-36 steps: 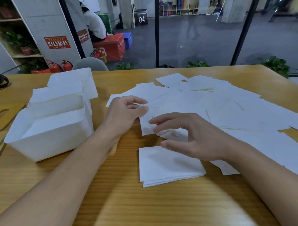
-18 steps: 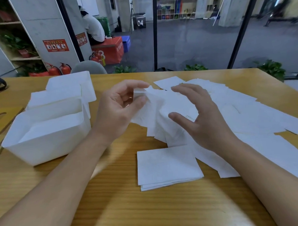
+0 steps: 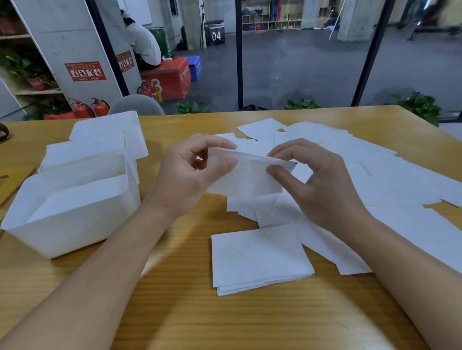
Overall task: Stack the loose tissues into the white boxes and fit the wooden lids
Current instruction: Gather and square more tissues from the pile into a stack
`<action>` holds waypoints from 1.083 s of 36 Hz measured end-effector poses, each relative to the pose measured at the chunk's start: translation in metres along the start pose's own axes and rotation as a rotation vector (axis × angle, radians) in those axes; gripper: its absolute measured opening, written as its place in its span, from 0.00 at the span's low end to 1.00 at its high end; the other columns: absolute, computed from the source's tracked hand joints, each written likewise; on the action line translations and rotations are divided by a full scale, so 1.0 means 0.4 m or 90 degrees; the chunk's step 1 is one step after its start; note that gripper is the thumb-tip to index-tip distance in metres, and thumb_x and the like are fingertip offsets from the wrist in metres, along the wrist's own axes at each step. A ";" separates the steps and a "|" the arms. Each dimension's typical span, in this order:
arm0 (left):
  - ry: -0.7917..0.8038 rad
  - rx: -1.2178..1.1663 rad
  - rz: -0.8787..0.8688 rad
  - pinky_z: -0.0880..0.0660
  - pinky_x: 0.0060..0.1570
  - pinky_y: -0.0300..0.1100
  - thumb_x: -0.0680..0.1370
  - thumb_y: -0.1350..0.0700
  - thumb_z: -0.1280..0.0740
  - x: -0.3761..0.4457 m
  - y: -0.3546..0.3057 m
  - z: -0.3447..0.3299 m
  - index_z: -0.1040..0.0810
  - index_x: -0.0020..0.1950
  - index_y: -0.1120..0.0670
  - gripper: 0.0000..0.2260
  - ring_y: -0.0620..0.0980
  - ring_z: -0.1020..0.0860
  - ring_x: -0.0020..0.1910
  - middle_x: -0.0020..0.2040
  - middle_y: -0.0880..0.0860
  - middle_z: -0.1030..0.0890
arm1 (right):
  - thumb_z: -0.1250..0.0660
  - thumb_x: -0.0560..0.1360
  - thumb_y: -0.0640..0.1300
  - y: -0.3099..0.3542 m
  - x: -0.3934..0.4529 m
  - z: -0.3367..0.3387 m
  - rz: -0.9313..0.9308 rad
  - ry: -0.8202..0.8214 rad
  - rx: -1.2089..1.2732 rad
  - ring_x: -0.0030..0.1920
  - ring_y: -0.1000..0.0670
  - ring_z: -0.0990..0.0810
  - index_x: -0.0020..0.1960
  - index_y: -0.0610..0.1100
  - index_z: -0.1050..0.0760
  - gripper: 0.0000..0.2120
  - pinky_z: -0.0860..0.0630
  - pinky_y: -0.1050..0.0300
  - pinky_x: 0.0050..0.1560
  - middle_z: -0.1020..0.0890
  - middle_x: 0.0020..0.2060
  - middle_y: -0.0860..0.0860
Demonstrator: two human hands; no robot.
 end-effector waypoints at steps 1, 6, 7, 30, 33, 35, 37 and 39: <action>-0.013 0.037 0.000 0.24 0.46 0.42 0.80 0.45 0.21 0.001 0.004 0.001 0.11 0.57 0.44 0.08 0.55 0.24 0.44 0.51 0.48 0.17 | 0.24 0.81 0.42 -0.002 -0.002 0.000 -0.002 0.004 0.002 0.56 0.54 0.17 0.52 0.46 0.15 0.01 0.21 0.56 0.54 0.14 0.52 0.56; -0.041 0.101 0.006 0.26 0.46 0.38 0.78 0.42 0.22 0.003 0.004 0.008 0.10 0.50 0.40 0.04 0.47 0.27 0.45 0.52 0.46 0.22 | 0.23 0.81 0.48 -0.009 -0.006 -0.003 -0.012 0.014 0.026 0.56 0.55 0.17 0.54 0.51 0.16 0.04 0.21 0.58 0.47 0.14 0.51 0.61; -0.034 0.101 0.006 0.25 0.47 0.39 0.78 0.42 0.22 0.003 0.002 0.006 0.10 0.50 0.40 0.04 0.49 0.25 0.47 0.53 0.46 0.21 | 0.23 0.81 0.51 -0.009 -0.005 -0.004 -0.019 0.019 0.034 0.57 0.55 0.16 0.56 0.53 0.16 0.05 0.20 0.61 0.49 0.14 0.52 0.62; 0.637 0.100 0.396 0.26 0.34 0.41 0.82 0.55 0.24 -0.047 -0.038 0.029 0.28 0.58 0.55 0.14 0.50 0.19 0.33 0.42 0.59 0.11 | 0.23 0.79 0.53 -0.015 -0.007 0.049 -0.275 0.587 0.074 0.30 0.49 0.23 0.50 0.54 0.19 0.05 0.30 0.51 0.37 0.17 0.31 0.45; 0.611 0.140 0.413 0.26 0.32 0.39 0.82 0.53 0.24 -0.049 -0.026 0.020 0.28 0.58 0.55 0.15 0.52 0.17 0.37 0.45 0.59 0.11 | 0.23 0.78 0.52 -0.017 -0.012 0.042 -0.277 0.593 0.051 0.29 0.49 0.23 0.48 0.54 0.21 0.07 0.29 0.51 0.37 0.16 0.31 0.44; 0.605 0.171 0.420 0.26 0.32 0.38 0.81 0.52 0.23 -0.049 -0.020 0.017 0.27 0.58 0.54 0.15 0.52 0.16 0.38 0.45 0.58 0.11 | 0.23 0.78 0.52 -0.017 -0.012 0.040 -0.275 0.595 0.036 0.29 0.49 0.22 0.47 0.54 0.21 0.07 0.28 0.50 0.38 0.15 0.32 0.46; 0.605 0.180 0.423 0.26 0.32 0.38 0.81 0.51 0.23 -0.048 -0.016 0.016 0.27 0.58 0.53 0.15 0.51 0.16 0.38 0.44 0.58 0.11 | 0.23 0.78 0.52 -0.016 -0.012 0.039 -0.272 0.598 0.028 0.29 0.49 0.21 0.46 0.55 0.21 0.07 0.27 0.49 0.39 0.14 0.33 0.47; 0.600 0.178 0.418 0.26 0.32 0.38 0.81 0.51 0.23 -0.046 -0.015 0.017 0.26 0.58 0.53 0.14 0.51 0.17 0.37 0.44 0.58 0.11 | 0.23 0.79 0.51 -0.015 -0.013 0.037 -0.263 0.595 0.028 0.29 0.49 0.21 0.46 0.55 0.21 0.07 0.25 0.51 0.39 0.14 0.33 0.47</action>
Point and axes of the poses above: each hand's wrist, its own x-axis towards the middle knuckle, its own z-axis out of the back of the hand, y = z × x, the point moved 1 cm from there along x, towards the middle knuckle
